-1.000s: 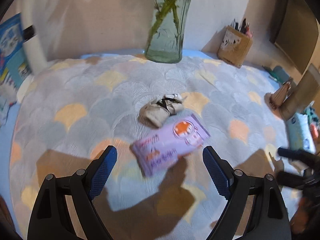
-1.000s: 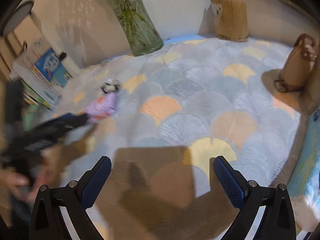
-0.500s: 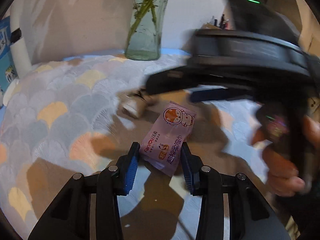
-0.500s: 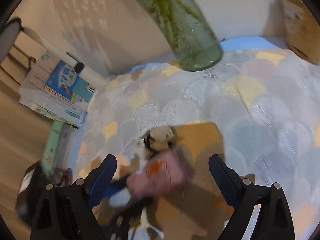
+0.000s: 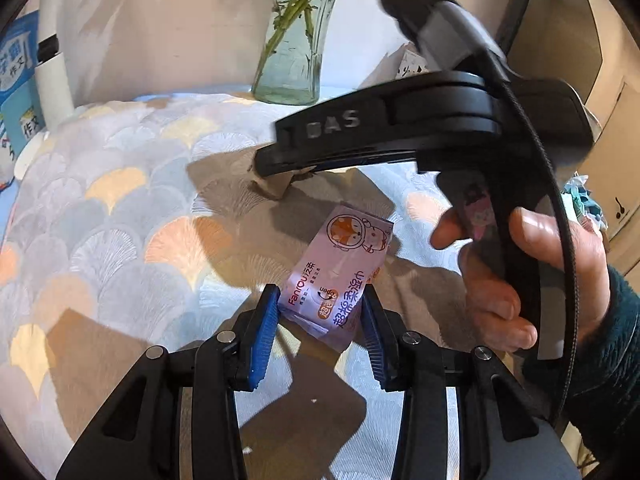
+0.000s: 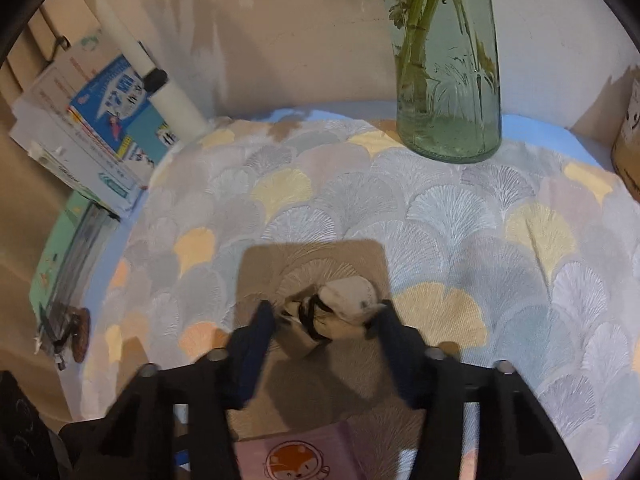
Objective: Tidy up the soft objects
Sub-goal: 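Carry the purple wipes packet and plush over to the glass bowl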
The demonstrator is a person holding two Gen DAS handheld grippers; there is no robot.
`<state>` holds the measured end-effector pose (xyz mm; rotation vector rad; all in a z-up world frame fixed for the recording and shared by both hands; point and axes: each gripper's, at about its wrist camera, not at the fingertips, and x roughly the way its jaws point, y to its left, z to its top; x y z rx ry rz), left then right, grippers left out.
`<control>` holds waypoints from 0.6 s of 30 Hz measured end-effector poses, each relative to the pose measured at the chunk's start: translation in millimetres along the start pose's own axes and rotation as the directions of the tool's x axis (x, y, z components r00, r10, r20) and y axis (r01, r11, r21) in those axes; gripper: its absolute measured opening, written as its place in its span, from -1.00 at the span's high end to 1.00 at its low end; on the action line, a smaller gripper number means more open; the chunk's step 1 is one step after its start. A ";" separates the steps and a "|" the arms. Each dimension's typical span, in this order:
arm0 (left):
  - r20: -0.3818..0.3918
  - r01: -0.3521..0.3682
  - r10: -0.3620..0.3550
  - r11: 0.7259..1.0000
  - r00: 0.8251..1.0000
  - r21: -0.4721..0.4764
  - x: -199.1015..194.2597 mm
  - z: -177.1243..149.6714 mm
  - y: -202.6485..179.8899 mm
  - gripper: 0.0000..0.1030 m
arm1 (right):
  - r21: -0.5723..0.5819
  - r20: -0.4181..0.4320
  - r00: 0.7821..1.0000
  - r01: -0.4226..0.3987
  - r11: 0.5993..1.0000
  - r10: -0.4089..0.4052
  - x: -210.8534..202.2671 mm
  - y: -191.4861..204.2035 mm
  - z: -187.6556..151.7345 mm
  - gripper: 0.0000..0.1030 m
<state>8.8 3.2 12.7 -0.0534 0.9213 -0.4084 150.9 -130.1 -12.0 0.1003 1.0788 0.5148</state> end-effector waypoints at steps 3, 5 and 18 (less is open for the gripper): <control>0.005 0.001 -0.001 1.000 1.000 -0.005 -3.3 -1.8 -2.2 0.28 | 0.035 0.049 0.998 -0.045 0.998 0.044 -14.8 -4.9 -6.8 0.22; 0.007 0.008 -0.008 1.000 1.000 -0.009 -7.1 -4.6 -4.8 0.28 | 0.056 0.092 0.994 -0.067 0.996 0.062 -31.8 -5.2 -10.3 0.22; 0.089 0.126 -0.142 0.978 0.986 0.165 -48.5 12.4 -111.8 0.28 | 0.196 0.340 0.933 0.051 0.979 -0.117 -225.4 -21.2 -100.8 0.22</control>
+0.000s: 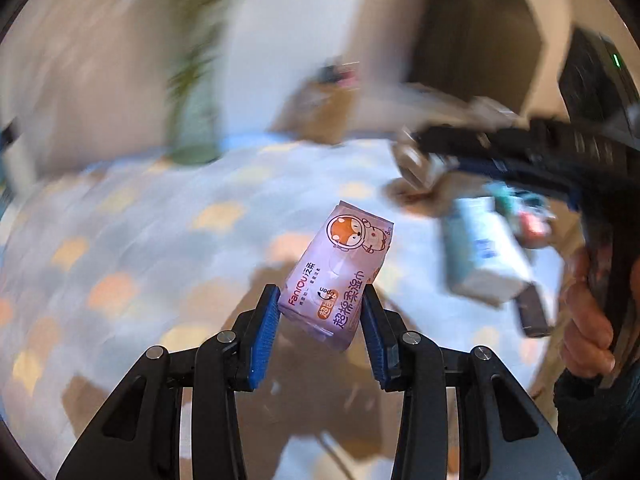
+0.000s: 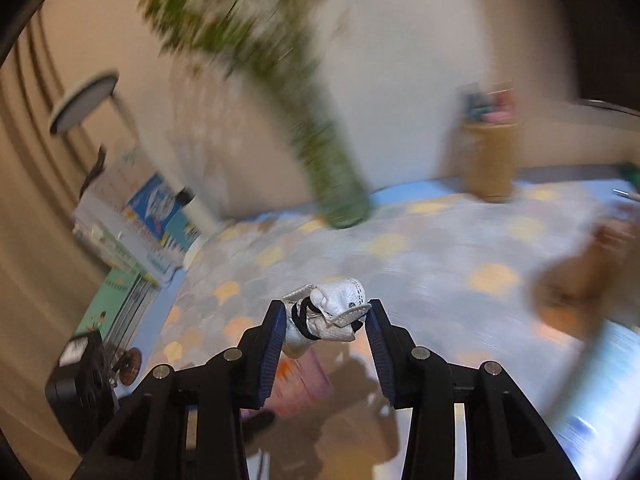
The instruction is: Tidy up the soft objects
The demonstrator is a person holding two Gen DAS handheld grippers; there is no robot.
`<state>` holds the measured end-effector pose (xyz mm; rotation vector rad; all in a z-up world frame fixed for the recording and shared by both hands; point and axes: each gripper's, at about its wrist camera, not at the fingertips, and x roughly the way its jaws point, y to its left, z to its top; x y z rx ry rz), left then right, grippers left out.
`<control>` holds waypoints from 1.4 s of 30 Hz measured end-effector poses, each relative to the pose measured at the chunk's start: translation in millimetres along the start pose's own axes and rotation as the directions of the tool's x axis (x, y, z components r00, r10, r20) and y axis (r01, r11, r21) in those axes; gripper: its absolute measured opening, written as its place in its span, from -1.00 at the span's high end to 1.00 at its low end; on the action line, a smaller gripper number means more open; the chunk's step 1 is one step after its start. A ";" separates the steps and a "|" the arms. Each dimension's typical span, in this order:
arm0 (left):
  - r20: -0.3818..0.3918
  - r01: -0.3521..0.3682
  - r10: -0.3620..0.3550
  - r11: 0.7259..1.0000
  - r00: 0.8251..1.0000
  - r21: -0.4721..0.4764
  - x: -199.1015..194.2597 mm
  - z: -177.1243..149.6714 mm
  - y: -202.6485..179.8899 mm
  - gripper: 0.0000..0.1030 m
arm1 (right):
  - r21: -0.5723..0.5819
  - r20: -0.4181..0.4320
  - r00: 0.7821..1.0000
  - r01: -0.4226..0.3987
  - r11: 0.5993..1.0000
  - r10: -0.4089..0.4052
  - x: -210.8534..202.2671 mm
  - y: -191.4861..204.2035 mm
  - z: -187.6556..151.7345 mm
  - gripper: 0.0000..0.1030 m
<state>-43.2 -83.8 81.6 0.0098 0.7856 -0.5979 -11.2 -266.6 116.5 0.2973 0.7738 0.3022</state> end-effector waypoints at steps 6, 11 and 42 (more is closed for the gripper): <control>0.005 0.172 -0.175 0.972 0.985 0.158 21.1 44.9 -109.9 0.28 | 0.171 0.137 0.965 0.200 0.965 -0.224 -128.8 -92.9 -19.5 0.22; 0.005 0.226 -0.234 0.944 0.972 0.242 54.8 78.6 -203.9 0.28 | 0.366 0.170 0.905 0.309 0.878 -0.390 -207.0 -197.9 -20.7 0.22; 0.064 0.166 -0.201 0.919 0.977 0.357 78.9 109.8 -290.1 -0.29 | 0.634 0.068 0.926 0.247 0.733 -0.372 -249.7 -359.3 -21.1 -0.21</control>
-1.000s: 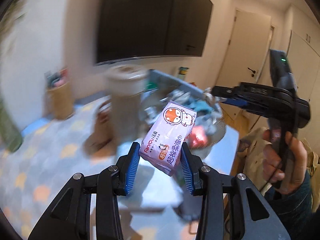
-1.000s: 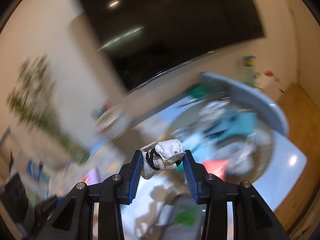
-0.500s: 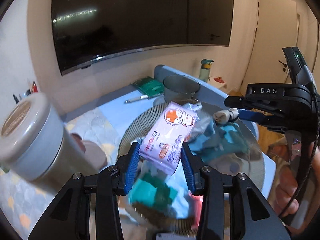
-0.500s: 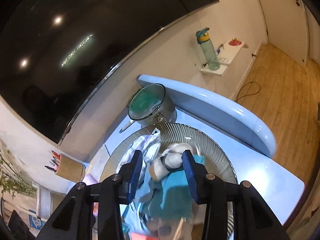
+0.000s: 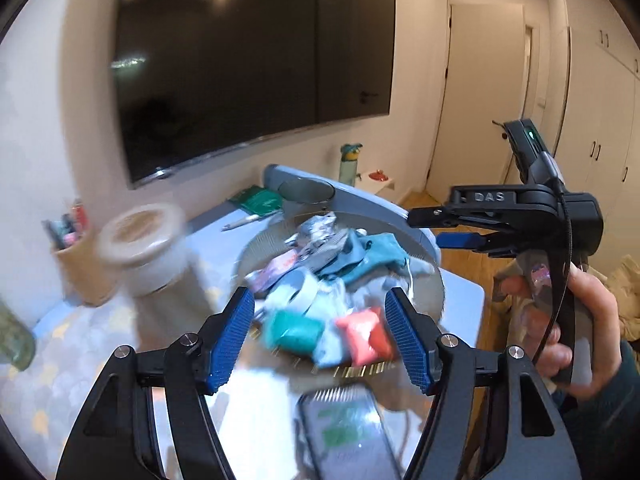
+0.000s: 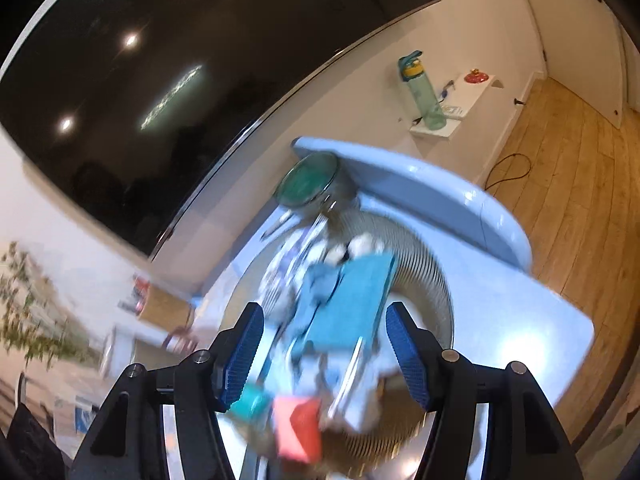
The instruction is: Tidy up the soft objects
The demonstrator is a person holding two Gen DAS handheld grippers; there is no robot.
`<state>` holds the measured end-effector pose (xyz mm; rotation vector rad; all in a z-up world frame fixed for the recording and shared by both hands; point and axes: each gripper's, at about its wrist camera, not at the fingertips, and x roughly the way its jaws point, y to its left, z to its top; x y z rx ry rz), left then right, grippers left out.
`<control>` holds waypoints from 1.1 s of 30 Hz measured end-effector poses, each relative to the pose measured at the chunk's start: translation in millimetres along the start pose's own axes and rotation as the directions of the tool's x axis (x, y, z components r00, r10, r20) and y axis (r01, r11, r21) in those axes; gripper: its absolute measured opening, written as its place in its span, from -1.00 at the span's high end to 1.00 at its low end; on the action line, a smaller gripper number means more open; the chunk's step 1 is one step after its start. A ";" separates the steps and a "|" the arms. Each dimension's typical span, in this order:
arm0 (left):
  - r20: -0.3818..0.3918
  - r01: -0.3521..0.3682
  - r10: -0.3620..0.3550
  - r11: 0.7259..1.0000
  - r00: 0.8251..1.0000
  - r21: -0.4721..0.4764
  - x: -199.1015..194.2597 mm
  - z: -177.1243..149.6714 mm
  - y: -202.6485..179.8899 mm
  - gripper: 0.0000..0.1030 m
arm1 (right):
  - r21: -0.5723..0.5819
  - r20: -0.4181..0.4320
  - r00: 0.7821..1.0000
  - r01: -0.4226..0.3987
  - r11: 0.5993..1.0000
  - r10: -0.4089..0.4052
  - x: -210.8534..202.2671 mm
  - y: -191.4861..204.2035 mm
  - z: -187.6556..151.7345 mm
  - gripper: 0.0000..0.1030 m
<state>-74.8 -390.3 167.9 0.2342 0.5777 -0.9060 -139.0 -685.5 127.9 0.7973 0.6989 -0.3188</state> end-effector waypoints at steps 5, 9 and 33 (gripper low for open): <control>0.073 -0.089 0.093 0.994 0.993 -0.057 -83.9 -19.8 45.8 -0.29 | -0.102 0.018 0.999 -0.026 0.994 0.028 -36.5 40.5 -39.5 -0.22; 0.141 -0.220 0.237 0.968 0.961 -0.121 -147.0 -33.9 80.9 -0.57 | -0.206 0.004 0.995 -0.097 0.974 0.100 -49.8 95.2 -78.0 -0.25; -0.094 -0.639 0.667 0.650 0.739 -0.412 -151.9 -208.0 261.2 -0.99 | -0.695 -0.037 0.991 -0.116 0.710 0.126 128.7 314.8 -333.0 -0.67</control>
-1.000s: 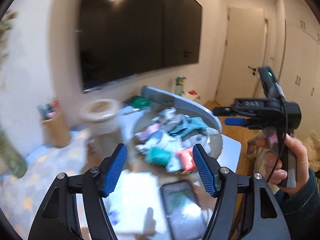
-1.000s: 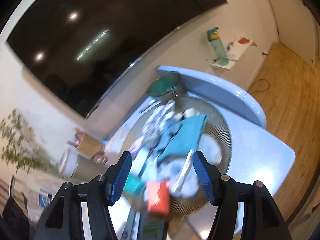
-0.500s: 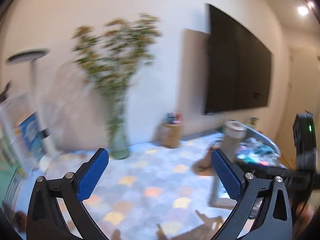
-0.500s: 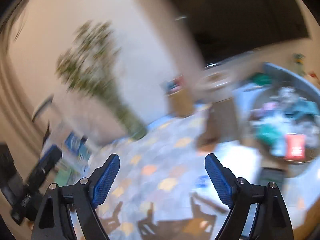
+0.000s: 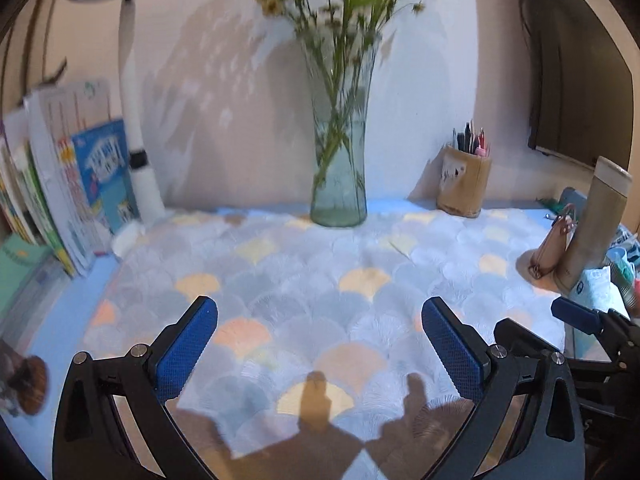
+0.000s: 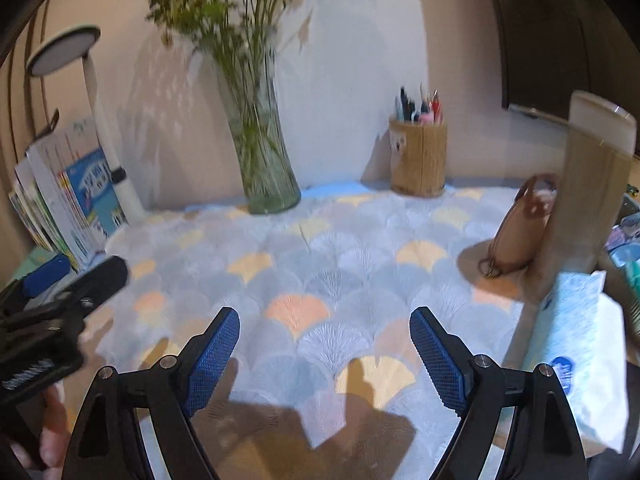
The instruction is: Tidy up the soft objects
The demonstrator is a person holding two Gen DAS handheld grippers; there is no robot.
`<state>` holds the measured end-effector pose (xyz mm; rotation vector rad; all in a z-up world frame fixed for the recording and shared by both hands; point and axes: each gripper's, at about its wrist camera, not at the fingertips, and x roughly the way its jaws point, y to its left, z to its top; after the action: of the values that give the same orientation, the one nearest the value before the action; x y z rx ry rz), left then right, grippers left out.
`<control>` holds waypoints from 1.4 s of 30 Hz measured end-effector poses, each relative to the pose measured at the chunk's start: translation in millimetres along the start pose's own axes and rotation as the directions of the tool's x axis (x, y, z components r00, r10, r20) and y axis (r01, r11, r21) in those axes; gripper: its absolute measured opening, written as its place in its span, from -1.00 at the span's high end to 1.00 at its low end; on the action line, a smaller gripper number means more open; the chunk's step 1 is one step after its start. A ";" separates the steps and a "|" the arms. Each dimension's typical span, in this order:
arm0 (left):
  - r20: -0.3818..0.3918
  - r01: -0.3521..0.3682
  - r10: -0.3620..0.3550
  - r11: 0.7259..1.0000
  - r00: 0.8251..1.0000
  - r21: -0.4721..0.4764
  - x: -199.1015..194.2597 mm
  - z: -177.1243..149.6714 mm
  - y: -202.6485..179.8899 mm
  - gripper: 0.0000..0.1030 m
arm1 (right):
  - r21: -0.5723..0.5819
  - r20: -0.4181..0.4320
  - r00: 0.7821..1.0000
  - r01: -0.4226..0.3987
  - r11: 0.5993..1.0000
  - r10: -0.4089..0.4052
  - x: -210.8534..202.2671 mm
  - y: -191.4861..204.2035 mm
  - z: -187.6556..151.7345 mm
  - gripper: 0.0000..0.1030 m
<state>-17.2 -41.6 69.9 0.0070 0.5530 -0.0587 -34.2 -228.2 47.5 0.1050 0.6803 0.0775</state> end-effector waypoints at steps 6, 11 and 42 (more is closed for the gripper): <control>-0.023 -0.017 0.017 1.000 1.000 0.003 19.9 -14.9 3.5 -0.99 | -0.009 -0.036 0.999 0.037 0.999 -0.037 17.2 -0.6 -14.6 -0.67; -0.082 -0.029 0.027 0.999 0.996 -0.026 31.3 -18.1 11.3 -0.99 | -0.030 -0.011 0.999 0.041 0.999 -0.042 12.5 5.1 -17.5 -0.77; -0.154 -0.019 0.002 0.994 0.988 -0.109 42.0 -21.6 26.4 -0.99 | -0.031 -0.045 0.996 0.074 0.997 -0.076 20.6 4.5 -17.9 -0.78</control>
<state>8.7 -17.0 29.3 -0.0939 0.7101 -0.0174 -29.8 -220.3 21.3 0.0497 0.7279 0.0178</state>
